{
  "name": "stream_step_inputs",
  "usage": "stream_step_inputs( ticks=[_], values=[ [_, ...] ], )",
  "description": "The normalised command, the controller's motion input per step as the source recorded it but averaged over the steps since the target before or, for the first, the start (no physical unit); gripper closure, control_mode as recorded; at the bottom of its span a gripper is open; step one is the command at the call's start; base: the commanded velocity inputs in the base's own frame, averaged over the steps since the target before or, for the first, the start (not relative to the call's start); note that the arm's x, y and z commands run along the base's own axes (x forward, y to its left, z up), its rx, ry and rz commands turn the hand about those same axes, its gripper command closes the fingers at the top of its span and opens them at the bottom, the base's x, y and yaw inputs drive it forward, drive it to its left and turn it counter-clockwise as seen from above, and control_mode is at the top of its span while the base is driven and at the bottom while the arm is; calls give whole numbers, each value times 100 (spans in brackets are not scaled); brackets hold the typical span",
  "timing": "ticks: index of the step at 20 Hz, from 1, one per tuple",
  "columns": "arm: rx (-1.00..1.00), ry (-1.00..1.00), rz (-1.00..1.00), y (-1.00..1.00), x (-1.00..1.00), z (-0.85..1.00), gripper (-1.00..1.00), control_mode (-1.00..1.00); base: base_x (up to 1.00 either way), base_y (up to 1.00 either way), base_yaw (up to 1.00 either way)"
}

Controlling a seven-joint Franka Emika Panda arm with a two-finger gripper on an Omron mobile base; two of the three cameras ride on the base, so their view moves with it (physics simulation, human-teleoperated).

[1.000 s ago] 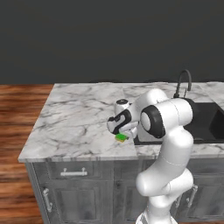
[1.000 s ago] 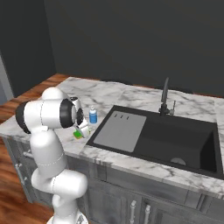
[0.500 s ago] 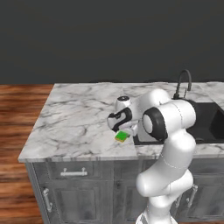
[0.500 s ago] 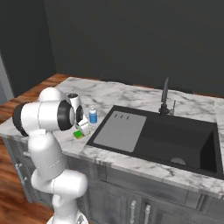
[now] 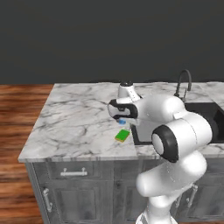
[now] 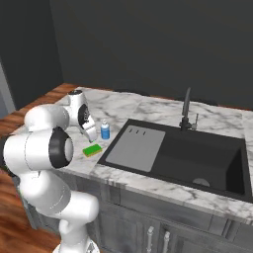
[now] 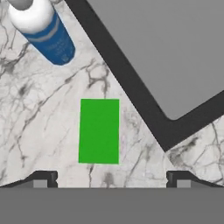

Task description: Restock the sink supplies by placing the sponge and soap dispenser on the counter and next to the sink. Make sure the soap dispenser is upright.

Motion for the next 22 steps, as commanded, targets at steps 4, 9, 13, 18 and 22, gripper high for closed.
stream_step_inputs(
  ticks=[4,9,13,18,22],
  values=[
    [0,-1,0,-1,-42,75,-100,-100,0,0,0],
    [0,0,0,-22,-52,60,-100,-100,0,0,0],
    [0,-2,0,-50,-53,33,-100,-100,0,0,0],
    [0,-5,0,-47,-40,14,-100,-100,0,0,0],
    [0,0,0,-6,0,0,-100,-100,0,0,0]
  ],
)
